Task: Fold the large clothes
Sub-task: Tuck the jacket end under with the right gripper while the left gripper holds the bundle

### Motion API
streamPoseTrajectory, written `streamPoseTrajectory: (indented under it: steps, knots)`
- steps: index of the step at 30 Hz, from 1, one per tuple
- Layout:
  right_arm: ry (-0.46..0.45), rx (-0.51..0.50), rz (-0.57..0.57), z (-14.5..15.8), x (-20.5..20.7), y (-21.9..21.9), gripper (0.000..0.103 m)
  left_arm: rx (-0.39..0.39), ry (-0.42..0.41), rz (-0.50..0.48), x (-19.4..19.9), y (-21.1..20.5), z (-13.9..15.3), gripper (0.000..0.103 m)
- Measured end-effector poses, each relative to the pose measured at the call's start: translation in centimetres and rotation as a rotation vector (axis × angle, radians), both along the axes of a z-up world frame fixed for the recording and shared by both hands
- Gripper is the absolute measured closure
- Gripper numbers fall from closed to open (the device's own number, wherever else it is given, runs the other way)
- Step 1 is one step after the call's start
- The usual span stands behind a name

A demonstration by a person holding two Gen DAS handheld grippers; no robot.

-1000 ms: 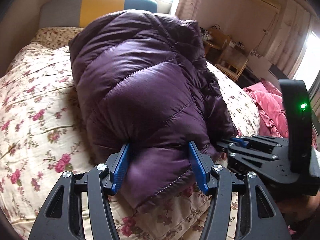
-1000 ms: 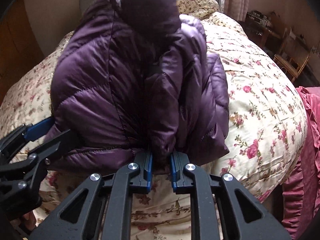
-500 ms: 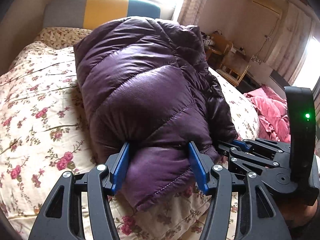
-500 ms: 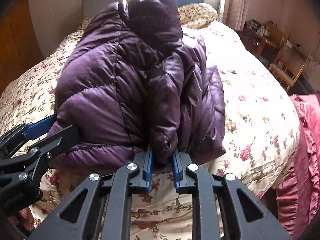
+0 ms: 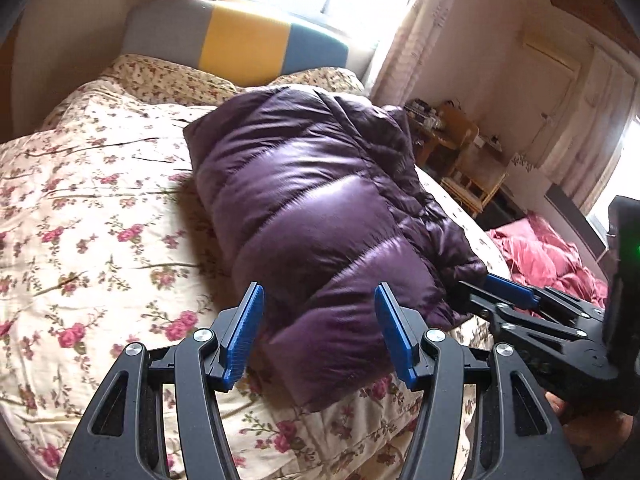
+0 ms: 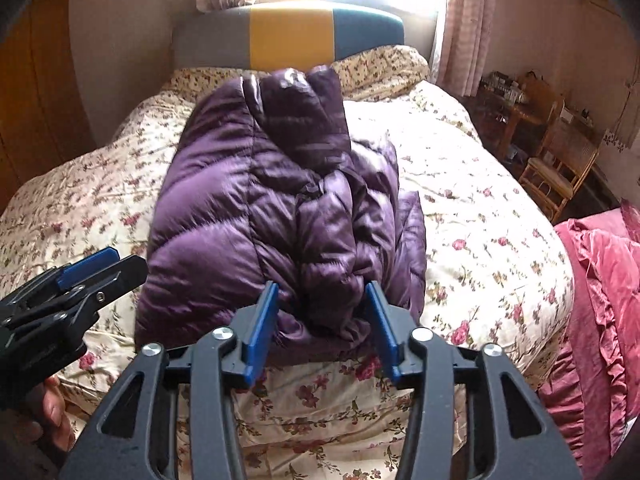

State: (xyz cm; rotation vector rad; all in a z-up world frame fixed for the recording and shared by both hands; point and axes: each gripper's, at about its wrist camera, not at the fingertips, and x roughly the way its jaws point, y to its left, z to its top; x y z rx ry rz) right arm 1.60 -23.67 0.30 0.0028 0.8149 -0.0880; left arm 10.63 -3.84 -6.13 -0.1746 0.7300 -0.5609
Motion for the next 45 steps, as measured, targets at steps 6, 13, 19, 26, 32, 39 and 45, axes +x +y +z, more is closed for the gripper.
streamPoseTrajectory:
  steps: [6,13,19,26,32,39,45]
  knots:
    - [-0.049,-0.002,0.015,2.0,1.2,1.0,0.054,-0.003,-0.014,0.048,0.8,0.8,1.0,0.046]
    - [-0.072,-0.016,0.026,2.4,3.3,1.8,0.055,0.019,-0.018,0.065,2.5,0.6,1.5,0.046]
    - [-0.046,-0.032,0.040,1.5,5.3,2.2,0.063,0.023,-0.004,0.062,3.9,0.1,1.3,0.046]
    - [0.057,-0.032,0.001,-1.7,6.5,0.6,0.081,0.041,0.004,0.026,5.1,-1.3,0.9,0.046]
    - [0.136,-0.044,-0.031,-4.4,7.0,-0.9,0.090,0.067,0.020,-0.014,5.9,-2.9,-0.1,0.046]
    - [0.165,-0.029,-0.058,-7.6,7.6,-2.4,0.091,0.146,0.012,-0.078,6.5,-6.0,-1.9,0.046]
    - [0.165,-0.001,-0.069,-6.9,7.6,-3.3,0.091,0.179,0.007,-0.098,7.0,-7.5,-2.7,0.046]
